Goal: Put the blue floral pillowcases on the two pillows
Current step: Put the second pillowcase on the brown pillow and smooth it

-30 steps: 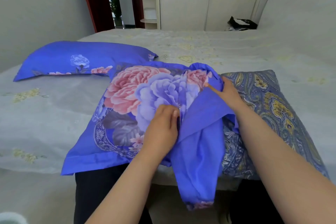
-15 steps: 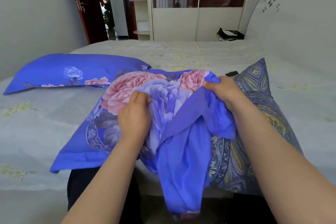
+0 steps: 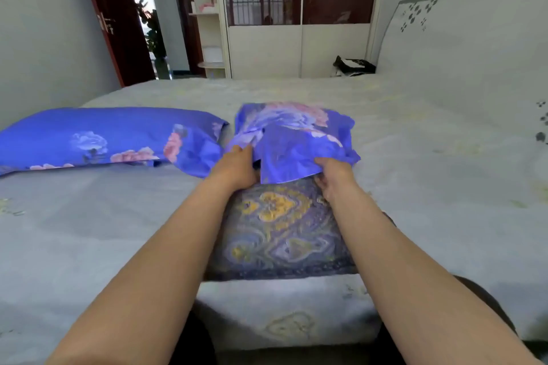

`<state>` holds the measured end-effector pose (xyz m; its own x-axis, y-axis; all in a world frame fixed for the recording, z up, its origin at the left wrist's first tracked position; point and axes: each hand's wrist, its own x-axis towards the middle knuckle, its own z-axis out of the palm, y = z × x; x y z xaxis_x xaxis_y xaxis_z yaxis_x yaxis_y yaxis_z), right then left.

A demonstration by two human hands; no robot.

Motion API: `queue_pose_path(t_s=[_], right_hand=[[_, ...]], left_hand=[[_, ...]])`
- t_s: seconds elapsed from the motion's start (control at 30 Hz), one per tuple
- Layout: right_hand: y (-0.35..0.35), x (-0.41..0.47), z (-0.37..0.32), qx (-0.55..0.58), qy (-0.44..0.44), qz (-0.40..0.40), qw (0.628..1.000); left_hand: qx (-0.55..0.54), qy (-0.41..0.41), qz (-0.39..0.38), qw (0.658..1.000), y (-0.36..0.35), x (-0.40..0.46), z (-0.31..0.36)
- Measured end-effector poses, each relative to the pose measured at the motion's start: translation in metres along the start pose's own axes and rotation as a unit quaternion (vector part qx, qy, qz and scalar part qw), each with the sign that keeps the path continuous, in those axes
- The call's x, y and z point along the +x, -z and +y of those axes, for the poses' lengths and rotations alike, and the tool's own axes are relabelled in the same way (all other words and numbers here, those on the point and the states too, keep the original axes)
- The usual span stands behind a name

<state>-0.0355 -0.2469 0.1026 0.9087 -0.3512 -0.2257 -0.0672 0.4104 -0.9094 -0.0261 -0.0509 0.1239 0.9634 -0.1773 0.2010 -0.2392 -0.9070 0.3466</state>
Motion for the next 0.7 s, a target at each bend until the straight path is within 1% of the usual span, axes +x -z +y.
queue_pose_path(t_s=[0.03,0.07,0.1,0.17,0.23,0.27,0.3,0.33,0.37,0.4,0.47,0.53,0.6,0.63,0.67,0.7], right_hand=[[0.002,-0.001,0.007,-0.025,0.033,0.016,0.999],[0.002,-0.001,0.011,-0.058,0.074,0.030,0.995],[0.001,-0.005,0.011,-0.078,0.107,0.035,0.991],[0.005,-0.012,0.014,-0.106,0.142,0.034,0.984],[0.014,-0.015,0.018,-0.152,0.131,0.035,0.979],[0.022,-0.013,0.021,-0.138,0.124,0.012,0.983],[0.029,-0.016,0.021,-0.100,0.095,-0.041,0.990],[0.037,-0.017,0.018,-0.041,0.059,-0.089,0.993],[0.044,-0.021,0.012,0.017,0.032,-0.118,0.992],[0.049,-0.024,0.008,0.062,0.014,-0.138,0.988],[0.051,-0.038,-0.002,0.116,-0.017,-0.165,0.979],[0.050,-0.052,-0.006,0.115,-0.050,-0.187,0.974],[0.057,-0.071,-0.012,0.049,-0.069,-0.201,0.976],[0.067,-0.081,-0.016,-0.012,-0.051,-0.194,0.980],[0.083,-0.087,-0.021,-0.100,-0.009,-0.161,0.982],[0.103,-0.089,-0.023,-0.211,0.045,-0.109,0.970]], left_hand=[[0.003,0.028,0.032,0.999,-0.009,-0.003,-0.005],[0.006,0.050,0.081,0.995,-0.013,-0.006,-0.005],[0.007,0.050,0.127,0.991,-0.012,-0.011,0.002],[0.027,-0.013,0.212,0.977,0.000,-0.028,0.026],[0.046,-0.090,0.261,0.960,0.006,-0.051,0.052],[0.073,-0.121,0.257,0.956,0.000,-0.065,0.062],[0.099,-0.137,0.239,0.956,-0.014,-0.080,0.067],[0.117,-0.148,0.211,0.959,-0.029,-0.092,0.068],[0.124,-0.150,0.200,0.960,-0.045,-0.100,0.063],[0.125,-0.144,0.201,0.961,-0.058,-0.104,0.055],[0.123,-0.119,0.232,0.958,-0.072,-0.105,0.041],[0.113,-0.110,0.261,0.952,-0.073,-0.104,0.036],[0.096,-0.112,0.254,0.956,-0.074,-0.100,0.034],[0.085,-0.100,0.247,0.960,-0.074,-0.098,0.030],[0.073,-0.079,0.237,0.966,-0.074,-0.095,0.026],[0.062,-0.059,0.231,0.969,-0.074,-0.092,0.022]])
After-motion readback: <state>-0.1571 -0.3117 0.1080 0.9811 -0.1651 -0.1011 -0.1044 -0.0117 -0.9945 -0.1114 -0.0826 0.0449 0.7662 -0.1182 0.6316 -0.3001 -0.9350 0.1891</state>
